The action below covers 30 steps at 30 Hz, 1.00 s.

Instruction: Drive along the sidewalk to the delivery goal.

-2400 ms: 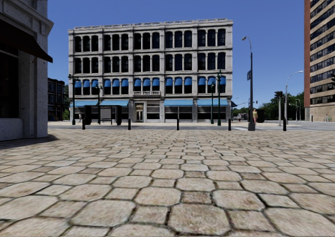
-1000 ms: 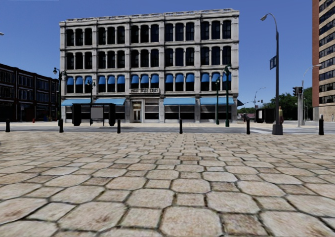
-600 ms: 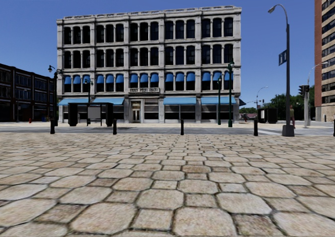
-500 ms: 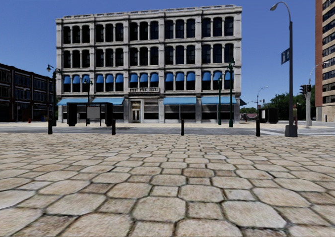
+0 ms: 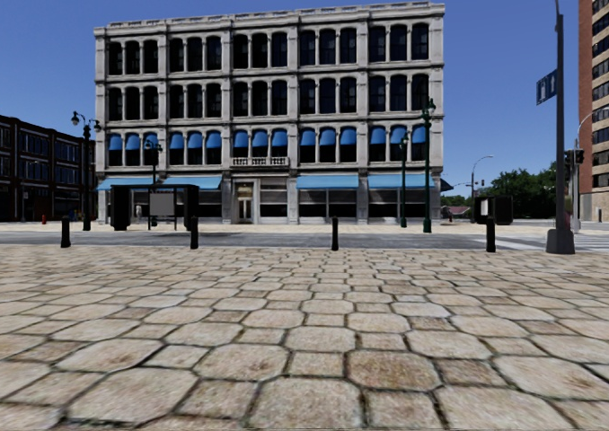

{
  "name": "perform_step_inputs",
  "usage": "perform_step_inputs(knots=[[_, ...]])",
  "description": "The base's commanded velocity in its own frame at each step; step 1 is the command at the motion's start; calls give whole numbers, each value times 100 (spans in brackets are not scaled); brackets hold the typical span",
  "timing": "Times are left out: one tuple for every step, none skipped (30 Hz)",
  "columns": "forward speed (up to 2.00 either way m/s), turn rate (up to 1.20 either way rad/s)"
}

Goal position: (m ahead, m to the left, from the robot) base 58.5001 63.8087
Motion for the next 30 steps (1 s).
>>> perform_step_inputs(knots=[[200,0],[200,0],[200,0],[200,0],[200,0],[200,0],[200,0],[200,0],[200,0],[200,0],[200,0],[200,0],[200,0],[200,0],[200,0],[200,0],[200,0],[200,0],[200,0],[200,0],[200,0],[200,0],[200,0],[200,4],[200,4],[200,10],[200,15],[200,18],[200,21],[200,26]])
